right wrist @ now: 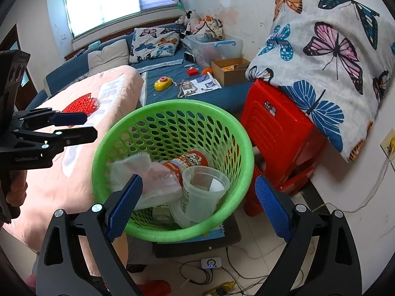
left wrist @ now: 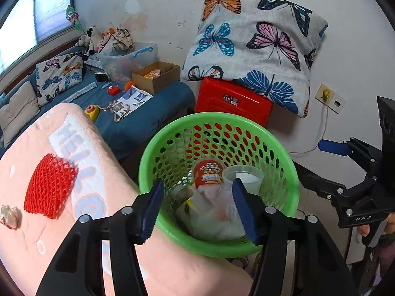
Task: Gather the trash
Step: 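Lower the pink plastic bag into the green basket and open the left gripper, then grasp the crumpled white paper with the left gripper while the right gripper approaches the red net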
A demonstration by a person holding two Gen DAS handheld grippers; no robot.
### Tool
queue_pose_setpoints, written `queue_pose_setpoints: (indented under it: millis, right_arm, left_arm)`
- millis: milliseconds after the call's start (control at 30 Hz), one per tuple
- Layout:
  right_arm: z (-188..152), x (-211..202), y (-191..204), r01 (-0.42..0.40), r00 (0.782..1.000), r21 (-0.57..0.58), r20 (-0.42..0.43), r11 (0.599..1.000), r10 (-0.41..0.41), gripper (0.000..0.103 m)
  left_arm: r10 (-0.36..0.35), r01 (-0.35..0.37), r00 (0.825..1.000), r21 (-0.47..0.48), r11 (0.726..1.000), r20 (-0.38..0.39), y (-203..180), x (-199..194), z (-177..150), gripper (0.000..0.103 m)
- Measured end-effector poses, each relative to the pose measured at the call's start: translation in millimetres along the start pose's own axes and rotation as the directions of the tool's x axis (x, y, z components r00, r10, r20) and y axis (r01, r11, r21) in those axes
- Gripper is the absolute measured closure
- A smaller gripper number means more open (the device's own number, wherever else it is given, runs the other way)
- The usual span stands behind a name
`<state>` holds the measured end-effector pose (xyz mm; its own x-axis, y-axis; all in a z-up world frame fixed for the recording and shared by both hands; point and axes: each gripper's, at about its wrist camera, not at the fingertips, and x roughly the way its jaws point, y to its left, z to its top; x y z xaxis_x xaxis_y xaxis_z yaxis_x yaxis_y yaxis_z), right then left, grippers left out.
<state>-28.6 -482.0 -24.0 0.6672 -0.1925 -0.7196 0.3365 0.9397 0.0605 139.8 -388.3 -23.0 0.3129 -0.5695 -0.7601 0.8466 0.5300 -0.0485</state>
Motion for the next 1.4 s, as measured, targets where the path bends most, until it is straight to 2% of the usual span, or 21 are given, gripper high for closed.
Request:
queue_pose_setpoints:
  millis: [267,533,667,833,967,1133,1200,1300,1367,1400]
  right_arm:
    - [4.8,-1.2,10.0,-0.023,1.0,-0.012,0.007,1.0,0.023,0.011]
    - [13.7,7.1,44.0,-0.082,0.997,-0.045,-0.013,0.996,0.081,0.011]
    - [20.4,14.1,69.0,-0.106,0.994,-0.083,-0.021,0.991,0.104,0.011]
    - [29.7,24.1,101.3,-0.137,0.99,-0.128,-0.033,0.982,0.133,0.011]
    - [37.6,31.3,125.1,-0.162,0.987,-0.156,-0.043,0.974,0.157,0.011]
    - [44.2,42.5,150.8,-0.186,0.982,-0.187,-0.06,0.965,0.177,0.011]
    - [47.3,47.9,162.4,-0.196,0.98,-0.196,-0.068,0.961,0.186,0.011]
    - [52.6,57.1,177.8,-0.219,0.975,-0.2,-0.084,0.955,0.206,0.011]
    - [54.6,62.2,189.4,-0.228,0.973,-0.205,-0.094,0.952,0.213,0.011]
    - [55.8,64.5,194.2,-0.23,0.972,-0.207,-0.097,0.951,0.214,0.011]
  left_arm:
    - [0.044,-0.044,0.999,-0.055,0.998,0.002,29.8,-17.1,-16.8,0.046]
    - [0.142,-0.14,0.99,-0.128,0.982,0.009,78.9,-43.0,-42.9,0.046]
    - [0.22,-0.216,0.975,-0.185,0.959,0.003,115.9,-57.5,-55.8,0.044]
    - [0.332,-0.326,0.943,-0.259,0.909,-0.021,170.7,-76.0,-68.8,0.043]
    - [0.414,-0.401,0.91,-0.315,0.86,-0.03,213.3,-91.7,-77.5,0.036]
    - [0.481,-0.467,0.876,-0.337,0.818,-0.046,256.0,-102.5,-86.5,0.025]
    - [0.483,-0.472,0.874,-0.336,0.815,-0.057,270.9,-101.6,-88.3,0.02]
    - [0.488,-0.482,0.87,-0.333,0.811,-0.07,290.7,-97.4,-91.0,0.018]
    - [0.469,-0.469,0.879,-0.327,0.821,-0.084,304.7,-90.2,-92.9,0.015]
    - [0.469,-0.47,0.879,-0.325,0.82,-0.088,308.8,-87.0,-93.5,0.015]
